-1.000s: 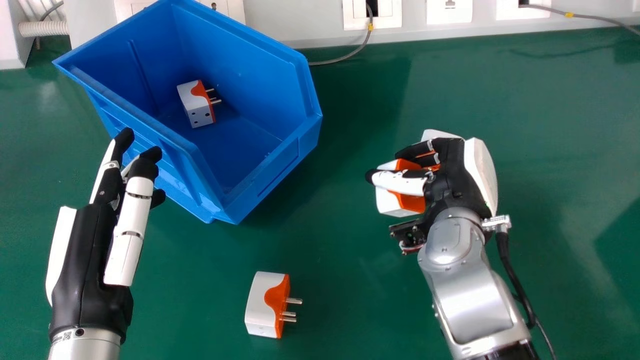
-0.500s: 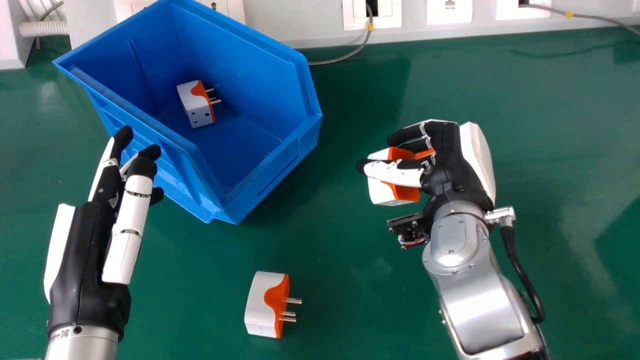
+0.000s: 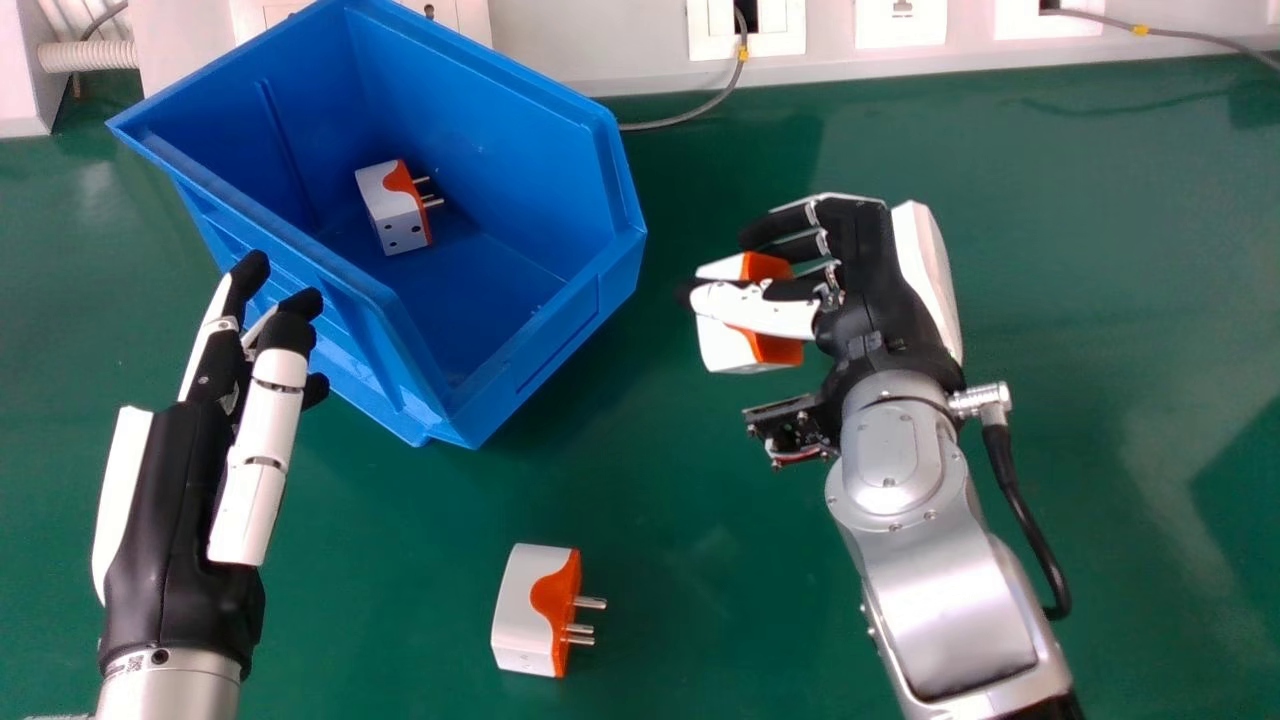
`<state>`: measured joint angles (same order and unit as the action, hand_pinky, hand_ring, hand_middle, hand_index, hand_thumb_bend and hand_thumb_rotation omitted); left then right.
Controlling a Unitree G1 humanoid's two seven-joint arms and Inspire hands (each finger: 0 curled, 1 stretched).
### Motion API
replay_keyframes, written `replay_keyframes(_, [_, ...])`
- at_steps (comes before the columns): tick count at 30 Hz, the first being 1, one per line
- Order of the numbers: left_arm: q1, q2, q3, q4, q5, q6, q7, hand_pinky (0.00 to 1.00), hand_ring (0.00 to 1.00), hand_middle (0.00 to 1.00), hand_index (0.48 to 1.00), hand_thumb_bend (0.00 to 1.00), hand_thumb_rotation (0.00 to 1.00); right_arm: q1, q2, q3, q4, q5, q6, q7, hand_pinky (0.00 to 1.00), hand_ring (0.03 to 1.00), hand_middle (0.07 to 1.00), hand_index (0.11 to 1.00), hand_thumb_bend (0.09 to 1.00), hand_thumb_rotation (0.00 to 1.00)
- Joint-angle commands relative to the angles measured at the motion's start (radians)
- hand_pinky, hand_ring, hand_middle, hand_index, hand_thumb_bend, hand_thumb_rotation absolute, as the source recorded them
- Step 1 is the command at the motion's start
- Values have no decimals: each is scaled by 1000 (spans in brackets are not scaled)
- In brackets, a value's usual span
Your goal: Pick all objects and put in blue box
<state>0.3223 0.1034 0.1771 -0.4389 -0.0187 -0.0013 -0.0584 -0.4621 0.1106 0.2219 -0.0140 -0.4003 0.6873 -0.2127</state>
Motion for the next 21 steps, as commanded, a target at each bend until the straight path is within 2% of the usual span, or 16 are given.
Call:
replay_keyframes(1, [5, -2, -1, -14, 6, -31, 6, 842, 901, 893, 949, 466, 913, -47, 4, 11, -48, -6, -23, 9, 351, 420, 522, 510, 494, 0])
replay_keyframes(5, [5, -3, 0, -9, 6, -36, 7, 841, 898, 890, 944, 469, 902, -65, 2, 23, -54, -8, -30, 27, 350, 422, 534, 501, 494, 0])
replay_keyframes(12, [6, -4, -2, -6, 16, -36, 10, 842, 897, 888, 942, 473, 891, -97, -4, 33, -31, -1, -66, 51, 344, 433, 540, 483, 493, 0])
replay_keyframes(21, [16, -13, -12, -16, 29, -38, 18, 846, 898, 887, 942, 474, 884, -140, 7, 33, 27, 7, -115, 62, 349, 429, 536, 487, 494, 0])
